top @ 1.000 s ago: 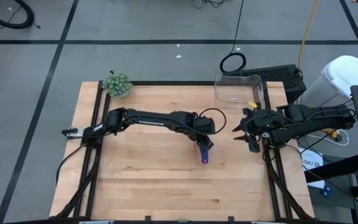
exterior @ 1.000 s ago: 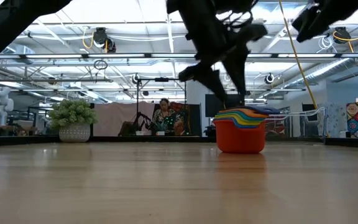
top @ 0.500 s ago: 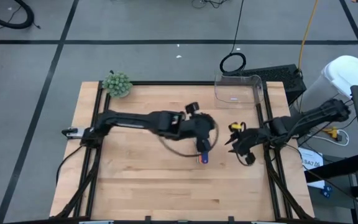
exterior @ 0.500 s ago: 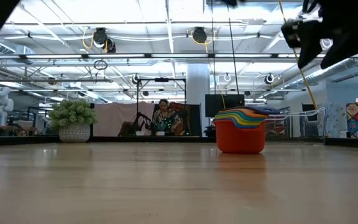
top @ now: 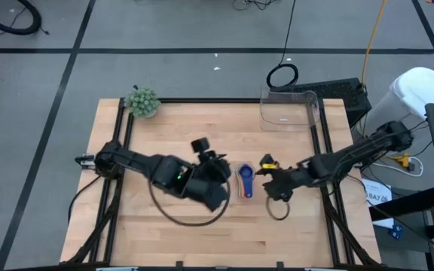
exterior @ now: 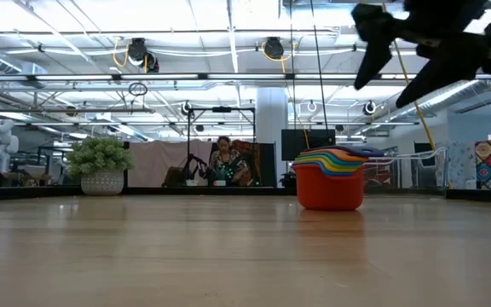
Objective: Nest measuring cups in basket
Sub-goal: Stack the dark blue measuring cup on top of the orange measuring cup
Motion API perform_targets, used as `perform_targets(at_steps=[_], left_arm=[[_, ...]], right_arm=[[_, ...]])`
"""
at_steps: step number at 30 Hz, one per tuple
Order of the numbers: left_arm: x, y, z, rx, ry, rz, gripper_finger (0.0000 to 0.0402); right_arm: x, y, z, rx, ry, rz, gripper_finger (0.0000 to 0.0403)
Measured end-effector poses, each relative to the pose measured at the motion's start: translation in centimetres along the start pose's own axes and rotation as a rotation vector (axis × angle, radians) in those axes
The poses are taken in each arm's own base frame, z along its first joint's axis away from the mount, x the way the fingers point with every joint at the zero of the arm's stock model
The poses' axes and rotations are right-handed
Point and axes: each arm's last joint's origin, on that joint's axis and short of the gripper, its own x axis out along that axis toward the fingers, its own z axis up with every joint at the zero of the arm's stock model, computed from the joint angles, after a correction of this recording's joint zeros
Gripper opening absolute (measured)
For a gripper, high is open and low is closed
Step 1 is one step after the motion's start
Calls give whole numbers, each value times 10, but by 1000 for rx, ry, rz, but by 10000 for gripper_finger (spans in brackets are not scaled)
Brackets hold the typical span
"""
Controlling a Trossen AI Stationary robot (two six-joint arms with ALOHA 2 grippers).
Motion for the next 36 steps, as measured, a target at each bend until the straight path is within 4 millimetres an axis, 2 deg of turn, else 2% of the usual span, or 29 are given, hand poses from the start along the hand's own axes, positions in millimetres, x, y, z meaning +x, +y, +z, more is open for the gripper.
perform_targets(at_steps=[7,12,17,22,27,36], left_arm=[[-26,-12,-25,-98,100,34,145],[-46,-27,-36,-128,99,8,145],[-67,-43,-44,-160,37,5,145],[-78,-56,-53,-209,-4,12,145],[-81,-61,-58,-278,-9,11,145],[-81,-63,-59,-305,-10,10,145]], right_arm=[[30,-10,31,-154,123,170,261],[34,-15,45,-326,104,195,261],[36,-11,44,-401,81,275,261],[45,-4,40,-432,86,293,261],[55,0,40,-458,71,289,261],[78,8,42,-500,88,303,261]])
